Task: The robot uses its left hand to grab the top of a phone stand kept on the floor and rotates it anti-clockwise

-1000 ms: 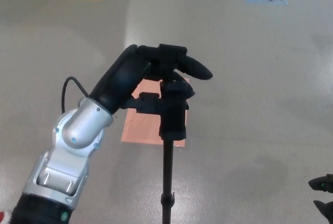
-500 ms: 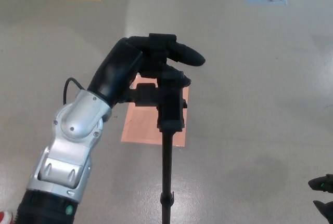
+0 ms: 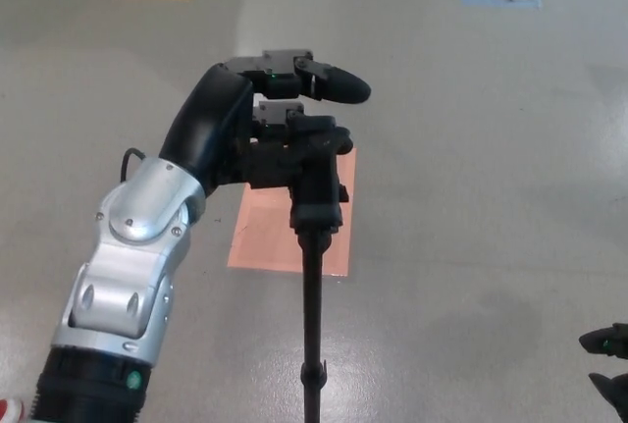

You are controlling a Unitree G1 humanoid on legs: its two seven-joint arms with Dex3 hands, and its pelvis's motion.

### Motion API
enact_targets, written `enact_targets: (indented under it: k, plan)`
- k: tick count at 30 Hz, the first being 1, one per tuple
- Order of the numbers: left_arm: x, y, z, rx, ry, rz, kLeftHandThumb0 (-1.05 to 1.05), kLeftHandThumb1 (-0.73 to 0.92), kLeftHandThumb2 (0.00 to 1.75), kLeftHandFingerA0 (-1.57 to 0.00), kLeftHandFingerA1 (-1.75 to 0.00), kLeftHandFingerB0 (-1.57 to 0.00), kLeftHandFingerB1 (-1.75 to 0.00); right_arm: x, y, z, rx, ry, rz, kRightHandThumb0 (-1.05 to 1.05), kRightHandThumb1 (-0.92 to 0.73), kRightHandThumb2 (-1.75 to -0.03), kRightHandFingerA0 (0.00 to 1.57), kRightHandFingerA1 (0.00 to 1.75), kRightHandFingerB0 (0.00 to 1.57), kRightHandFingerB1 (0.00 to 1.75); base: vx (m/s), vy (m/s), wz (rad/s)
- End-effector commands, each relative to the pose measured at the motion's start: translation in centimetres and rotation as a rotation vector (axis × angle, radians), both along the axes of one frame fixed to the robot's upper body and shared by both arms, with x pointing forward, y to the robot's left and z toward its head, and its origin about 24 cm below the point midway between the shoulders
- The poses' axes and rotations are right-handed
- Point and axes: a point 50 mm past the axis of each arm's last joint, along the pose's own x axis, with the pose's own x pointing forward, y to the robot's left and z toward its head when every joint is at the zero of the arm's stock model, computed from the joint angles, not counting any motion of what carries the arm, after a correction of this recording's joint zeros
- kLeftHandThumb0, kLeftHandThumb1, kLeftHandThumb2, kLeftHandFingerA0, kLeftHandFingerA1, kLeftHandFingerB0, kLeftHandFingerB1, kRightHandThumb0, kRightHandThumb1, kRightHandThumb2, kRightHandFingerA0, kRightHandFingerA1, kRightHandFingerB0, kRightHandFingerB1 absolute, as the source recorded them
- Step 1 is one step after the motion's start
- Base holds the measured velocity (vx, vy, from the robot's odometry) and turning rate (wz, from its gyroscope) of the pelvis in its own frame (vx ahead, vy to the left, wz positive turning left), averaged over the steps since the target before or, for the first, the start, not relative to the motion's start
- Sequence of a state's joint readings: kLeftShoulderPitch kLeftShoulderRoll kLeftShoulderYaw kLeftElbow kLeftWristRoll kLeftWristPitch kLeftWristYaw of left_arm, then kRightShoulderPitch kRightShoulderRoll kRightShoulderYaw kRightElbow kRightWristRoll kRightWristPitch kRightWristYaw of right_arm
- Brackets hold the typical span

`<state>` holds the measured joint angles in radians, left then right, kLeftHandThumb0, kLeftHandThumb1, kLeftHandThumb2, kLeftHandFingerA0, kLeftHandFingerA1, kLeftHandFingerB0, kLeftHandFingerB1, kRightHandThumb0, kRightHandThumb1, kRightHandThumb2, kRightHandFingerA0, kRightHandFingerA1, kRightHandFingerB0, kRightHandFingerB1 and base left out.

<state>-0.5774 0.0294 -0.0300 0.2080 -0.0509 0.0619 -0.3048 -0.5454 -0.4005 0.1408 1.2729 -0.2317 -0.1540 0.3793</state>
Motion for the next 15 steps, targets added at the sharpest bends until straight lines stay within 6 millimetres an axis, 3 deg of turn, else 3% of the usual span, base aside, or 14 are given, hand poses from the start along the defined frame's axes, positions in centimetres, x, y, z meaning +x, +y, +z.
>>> enact_targets:
  k: [1,15]
  plan:
    - [1.58,0.95,-1.11,-0.231,0.427,0.043,-0.15,0.68,0.61,-0.98,-0.58,-0.83,-0.52,0.82,-0.94,1.30,-0.035,-0.011,-0.020,-0.34,-0.58,-1.11,0.01,0.48,0.00,0.46,0.00,0.000,0.00]
    - [1.92,1.12,-1.46,-0.287,0.541,0.057,-0.17,0.66,0.60,-0.99,-0.58,-0.82,-0.52,1.35,-0.75,1.79,-0.031,-0.023,-0.010,-0.34,-0.58,-1.10,0.00,0.48,0.00,0.46,0.00,0.000,0.00]
